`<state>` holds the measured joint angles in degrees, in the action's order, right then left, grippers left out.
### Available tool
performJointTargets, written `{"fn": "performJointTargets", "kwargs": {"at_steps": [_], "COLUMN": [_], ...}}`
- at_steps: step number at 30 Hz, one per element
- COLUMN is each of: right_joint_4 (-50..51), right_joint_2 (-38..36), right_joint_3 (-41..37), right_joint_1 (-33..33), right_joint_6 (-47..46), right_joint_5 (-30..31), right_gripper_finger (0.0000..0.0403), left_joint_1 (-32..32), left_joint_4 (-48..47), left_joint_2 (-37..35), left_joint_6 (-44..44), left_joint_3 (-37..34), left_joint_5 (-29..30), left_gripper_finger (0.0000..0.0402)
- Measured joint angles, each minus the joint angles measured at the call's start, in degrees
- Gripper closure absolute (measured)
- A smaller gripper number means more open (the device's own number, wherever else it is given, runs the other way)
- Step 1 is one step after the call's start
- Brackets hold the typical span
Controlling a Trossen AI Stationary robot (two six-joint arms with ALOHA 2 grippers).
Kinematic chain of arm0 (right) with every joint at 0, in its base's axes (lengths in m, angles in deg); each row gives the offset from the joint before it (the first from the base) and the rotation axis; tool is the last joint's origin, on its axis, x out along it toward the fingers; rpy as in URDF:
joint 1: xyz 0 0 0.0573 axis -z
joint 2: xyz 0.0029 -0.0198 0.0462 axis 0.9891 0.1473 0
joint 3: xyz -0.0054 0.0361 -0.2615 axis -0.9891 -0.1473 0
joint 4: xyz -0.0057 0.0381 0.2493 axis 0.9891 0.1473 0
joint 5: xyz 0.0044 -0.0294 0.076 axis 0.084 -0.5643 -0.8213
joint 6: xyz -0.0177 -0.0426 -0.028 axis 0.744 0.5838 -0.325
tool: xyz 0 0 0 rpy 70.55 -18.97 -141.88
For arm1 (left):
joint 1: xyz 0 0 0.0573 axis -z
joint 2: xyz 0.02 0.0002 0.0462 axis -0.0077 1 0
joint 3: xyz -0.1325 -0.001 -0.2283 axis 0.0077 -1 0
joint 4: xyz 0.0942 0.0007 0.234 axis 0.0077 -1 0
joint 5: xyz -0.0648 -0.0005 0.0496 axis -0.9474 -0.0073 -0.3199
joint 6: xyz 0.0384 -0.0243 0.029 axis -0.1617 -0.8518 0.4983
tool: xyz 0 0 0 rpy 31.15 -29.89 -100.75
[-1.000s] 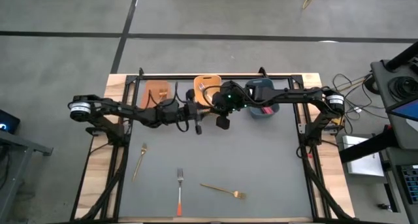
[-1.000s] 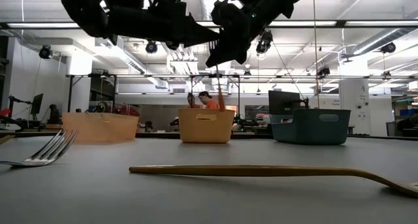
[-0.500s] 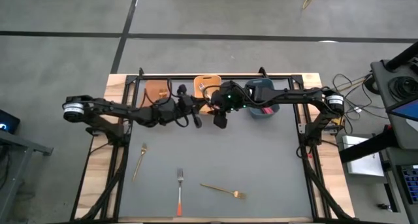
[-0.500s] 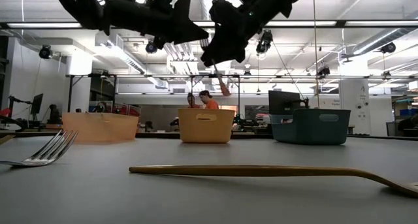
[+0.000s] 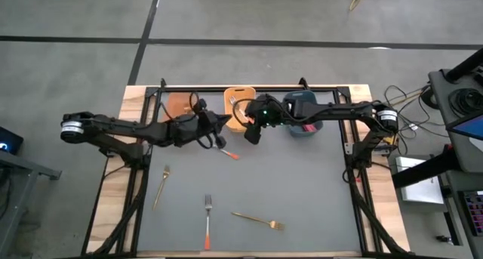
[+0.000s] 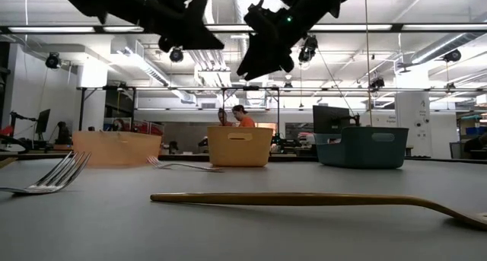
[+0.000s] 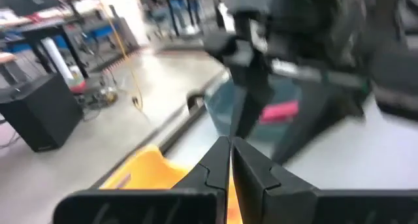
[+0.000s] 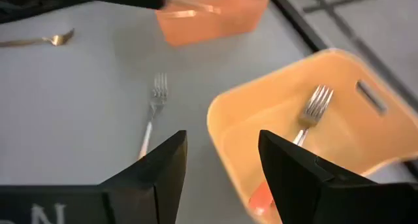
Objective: Sort silverware by color (type)
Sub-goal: Put the orange fork into the yellow bin
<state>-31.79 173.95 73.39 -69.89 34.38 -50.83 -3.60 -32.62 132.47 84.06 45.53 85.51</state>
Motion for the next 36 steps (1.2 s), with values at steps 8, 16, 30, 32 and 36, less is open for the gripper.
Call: {"fn": "performJointTargets", "kwargs": {"at_steps": [8, 16, 30, 32, 36], "right_joint_4": [-1.62, -4.21, -3.57, -3.67, -3.00], "right_joint_2": [2.76, 7.90, 19.28, 21.11, 24.98], "right_joint_3": [-0.95, 2.00, 14.17, 16.16, 19.92], "right_joint_1": [-3.64, -6.62, -9.25, -9.29, -9.29], "right_joint_6": [-2.66, -2.62, 0.91, 1.73, 4.63], "right_joint_5": [-0.37, -0.37, -0.01, 0.13, 0.15], "right_gripper_finger": [0.0245, 0.0265, 0.0280, 0.0280, 0.0280], "left_joint_1": [0.82, 0.86, 0.92, 0.93, 0.95], "left_joint_4": [-21.02, -33.48, -28.75, -28.75, -29.59], "left_joint_2": [-3.53, -3.40, -24.17, -27.59, -32.60], "left_joint_6": [2.35, 3.07, 13.10, 13.32, 12.33], "left_joint_3": [-0.02, -0.32, -4.59, -4.69, -5.10], "left_joint_5": [-5.10, -12.22, -5.69, -5.70, -5.68], "left_gripper_finger": [0.0401, 0.0401, 0.0401, 0.0401, 0.0401]}}
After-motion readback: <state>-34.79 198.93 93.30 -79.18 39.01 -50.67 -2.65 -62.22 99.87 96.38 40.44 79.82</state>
